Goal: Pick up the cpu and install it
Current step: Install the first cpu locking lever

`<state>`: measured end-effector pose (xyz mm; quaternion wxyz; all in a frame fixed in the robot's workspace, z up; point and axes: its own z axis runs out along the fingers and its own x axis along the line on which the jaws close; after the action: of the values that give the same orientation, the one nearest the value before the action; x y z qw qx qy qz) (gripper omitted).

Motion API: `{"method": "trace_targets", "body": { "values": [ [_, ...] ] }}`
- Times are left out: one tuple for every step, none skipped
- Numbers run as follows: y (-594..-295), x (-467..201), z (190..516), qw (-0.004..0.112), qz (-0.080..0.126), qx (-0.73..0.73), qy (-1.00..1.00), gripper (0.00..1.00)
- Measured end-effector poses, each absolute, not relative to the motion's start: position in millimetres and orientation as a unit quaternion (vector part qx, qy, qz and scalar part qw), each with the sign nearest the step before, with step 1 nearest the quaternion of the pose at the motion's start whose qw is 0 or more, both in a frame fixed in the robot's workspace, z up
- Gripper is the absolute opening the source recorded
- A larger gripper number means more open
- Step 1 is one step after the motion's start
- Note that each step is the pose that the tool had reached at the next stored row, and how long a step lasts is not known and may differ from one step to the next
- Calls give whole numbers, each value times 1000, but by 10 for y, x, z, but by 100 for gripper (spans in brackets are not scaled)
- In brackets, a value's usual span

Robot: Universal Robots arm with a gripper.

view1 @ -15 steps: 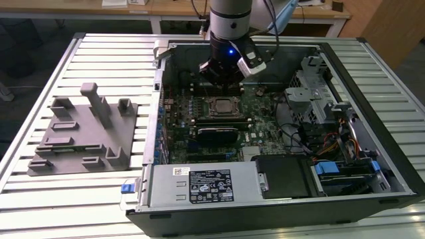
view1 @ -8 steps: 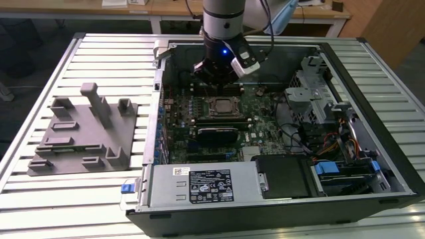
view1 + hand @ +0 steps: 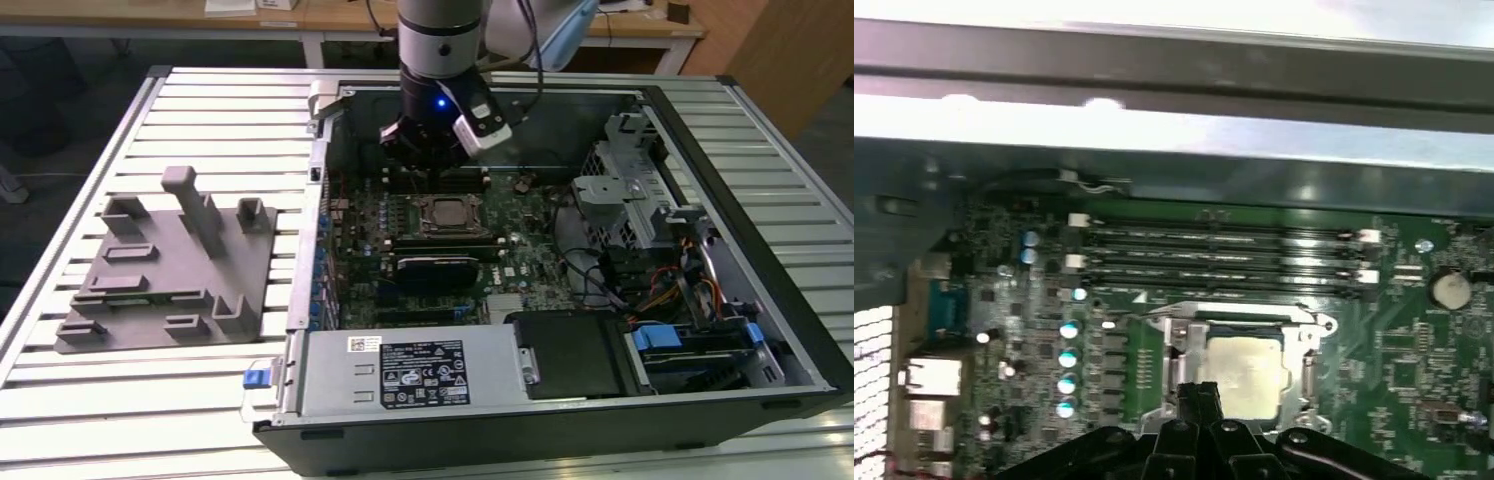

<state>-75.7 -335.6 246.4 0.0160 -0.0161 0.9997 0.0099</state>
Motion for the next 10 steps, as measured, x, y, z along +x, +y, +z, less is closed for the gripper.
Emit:
{"method": "trace_targets", "body": {
  "values": [
    [-3356, -788, 2464, 16, 10, -16, 1000, 11],
    [-3356, -817, 2464, 16, 10, -15, 1000, 11],
    [-3356, -845, 2464, 16, 10, -15, 1000, 11],
    [-3356, -871, 2464, 16, 10, -15, 1000, 11],
    [-3356, -890, 2464, 16, 10, -15, 1000, 11],
    [-3356, -910, 2465, 16, 10, -15, 1000, 11],
    [-3356, -923, 2468, 16, 10, -15, 1000, 11],
    [-3356, -933, 2478, 16, 10, -15, 1000, 11],
    [-3356, -942, 2490, 16, 11, -15, 1000, 11],
    [-3356, -951, 2506, 16, 11, -15, 1000, 11]
  ]
}}
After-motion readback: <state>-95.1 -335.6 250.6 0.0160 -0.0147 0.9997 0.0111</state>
